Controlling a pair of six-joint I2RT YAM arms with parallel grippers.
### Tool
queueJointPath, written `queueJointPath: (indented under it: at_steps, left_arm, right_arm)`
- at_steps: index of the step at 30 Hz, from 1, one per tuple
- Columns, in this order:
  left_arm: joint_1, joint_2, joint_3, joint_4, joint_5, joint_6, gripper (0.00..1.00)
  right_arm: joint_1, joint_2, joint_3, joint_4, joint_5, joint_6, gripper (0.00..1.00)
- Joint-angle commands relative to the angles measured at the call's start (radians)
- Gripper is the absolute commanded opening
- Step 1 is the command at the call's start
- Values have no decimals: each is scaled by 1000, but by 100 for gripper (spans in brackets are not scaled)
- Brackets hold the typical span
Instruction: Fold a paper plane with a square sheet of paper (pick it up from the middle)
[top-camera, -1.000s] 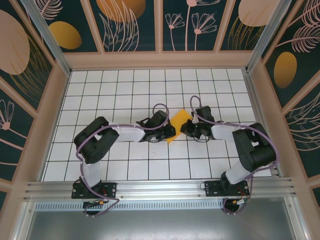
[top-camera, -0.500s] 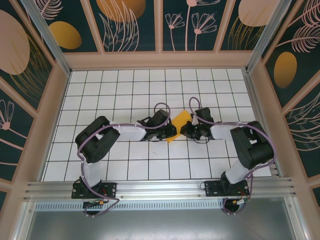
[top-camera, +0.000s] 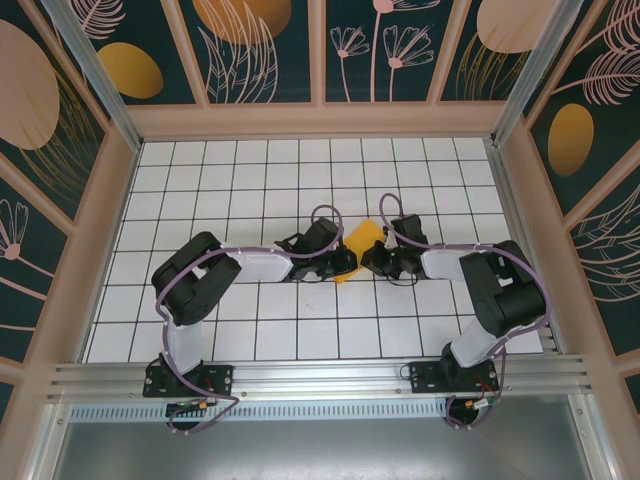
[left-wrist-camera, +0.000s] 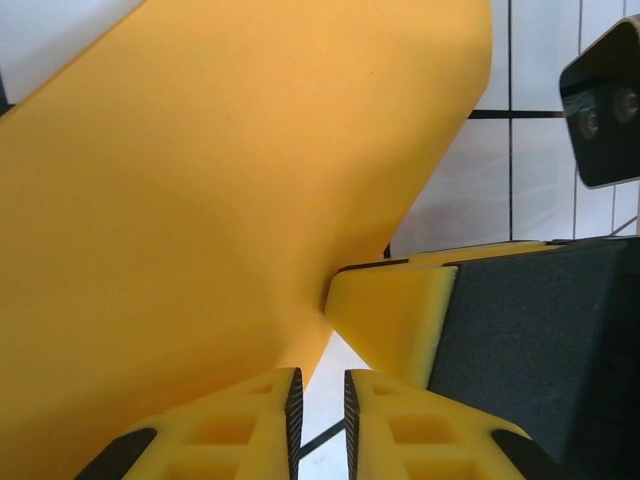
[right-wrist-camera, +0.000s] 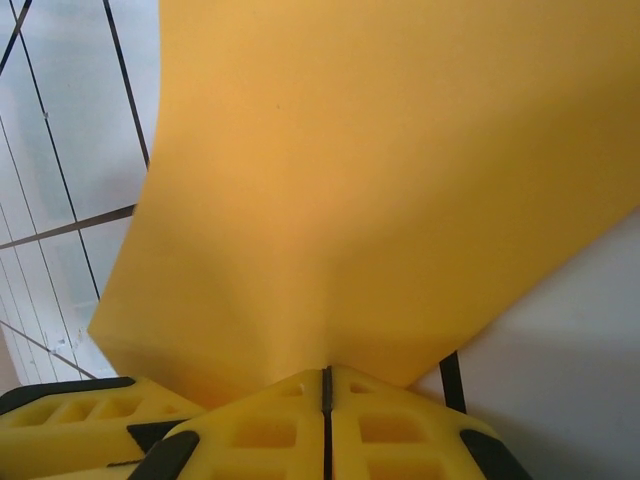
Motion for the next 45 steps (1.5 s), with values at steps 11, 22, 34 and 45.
queueJointPath:
  at_steps: [11, 22, 34, 45]
  left_arm:
    - [-4, 57, 55, -176, -82, 84, 17]
    - [-4, 76, 71, -235, -98, 110, 13]
    - [-4, 84, 65, -262, -112, 118, 13]
    - [-4, 85, 72, -274, -129, 122, 13]
  right_arm:
    - [-36, 24, 2, 1, 31, 1, 6]
    - [-93, 82, 71, -46, 82, -29, 6]
    - [-157, 108, 156, -41, 89, -68, 7]
    - [-71, 135, 202, -17, -87, -147, 9]
